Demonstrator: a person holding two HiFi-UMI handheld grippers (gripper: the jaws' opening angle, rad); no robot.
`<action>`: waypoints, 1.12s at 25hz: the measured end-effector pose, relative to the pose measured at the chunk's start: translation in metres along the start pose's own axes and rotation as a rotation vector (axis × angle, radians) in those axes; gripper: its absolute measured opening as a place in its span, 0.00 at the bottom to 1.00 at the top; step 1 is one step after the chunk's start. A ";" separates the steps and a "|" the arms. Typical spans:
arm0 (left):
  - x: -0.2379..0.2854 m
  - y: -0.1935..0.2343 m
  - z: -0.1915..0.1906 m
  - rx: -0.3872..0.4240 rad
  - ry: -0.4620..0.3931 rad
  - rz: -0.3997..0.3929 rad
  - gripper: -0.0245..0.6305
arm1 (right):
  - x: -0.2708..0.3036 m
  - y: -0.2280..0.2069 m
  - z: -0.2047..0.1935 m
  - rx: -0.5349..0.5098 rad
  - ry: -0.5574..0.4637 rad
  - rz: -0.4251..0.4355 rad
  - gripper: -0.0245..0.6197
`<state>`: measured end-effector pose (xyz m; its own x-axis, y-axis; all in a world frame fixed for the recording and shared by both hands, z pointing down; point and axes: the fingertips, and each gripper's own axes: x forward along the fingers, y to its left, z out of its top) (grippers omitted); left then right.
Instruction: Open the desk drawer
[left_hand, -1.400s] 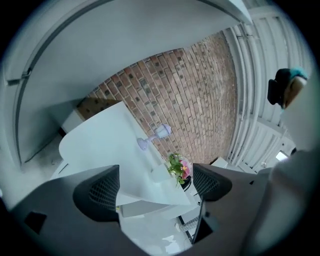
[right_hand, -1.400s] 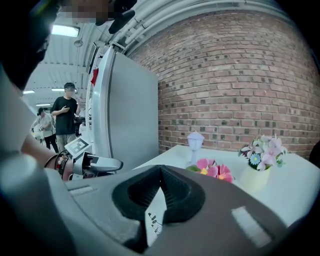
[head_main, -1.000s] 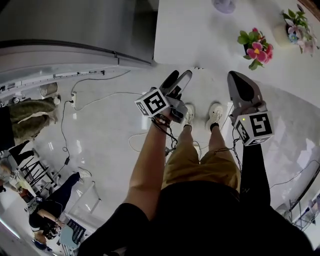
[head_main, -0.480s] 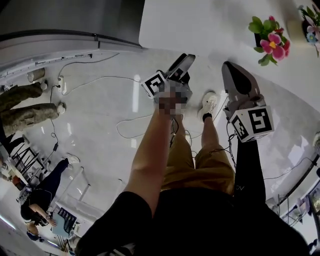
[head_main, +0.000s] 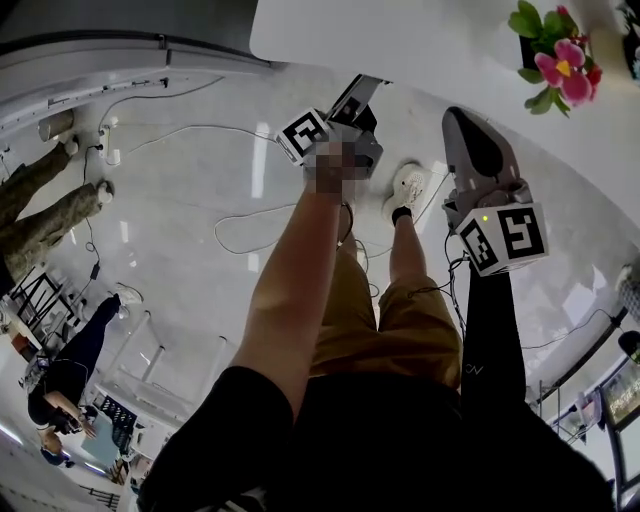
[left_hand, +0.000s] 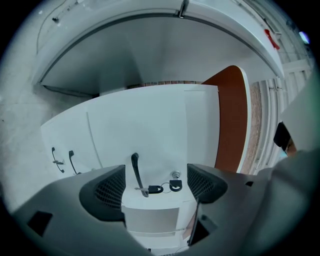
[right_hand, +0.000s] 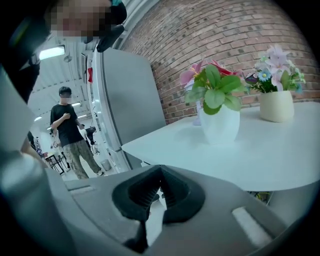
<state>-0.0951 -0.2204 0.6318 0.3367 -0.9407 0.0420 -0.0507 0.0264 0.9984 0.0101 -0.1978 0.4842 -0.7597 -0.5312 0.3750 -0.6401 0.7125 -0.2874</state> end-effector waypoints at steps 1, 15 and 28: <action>0.001 0.002 0.000 0.003 -0.006 0.009 0.63 | 0.000 -0.001 -0.002 0.005 0.002 0.003 0.04; 0.017 0.021 0.007 -0.021 -0.111 0.036 0.52 | -0.006 -0.003 -0.022 0.049 0.014 0.051 0.04; 0.012 0.039 0.006 -0.091 -0.219 0.093 0.08 | -0.020 -0.017 -0.033 0.060 0.033 0.034 0.04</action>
<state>-0.0982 -0.2331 0.6706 0.1225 -0.9833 0.1348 0.0161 0.1378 0.9903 0.0405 -0.1845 0.5105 -0.7777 -0.4908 0.3928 -0.6202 0.7010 -0.3521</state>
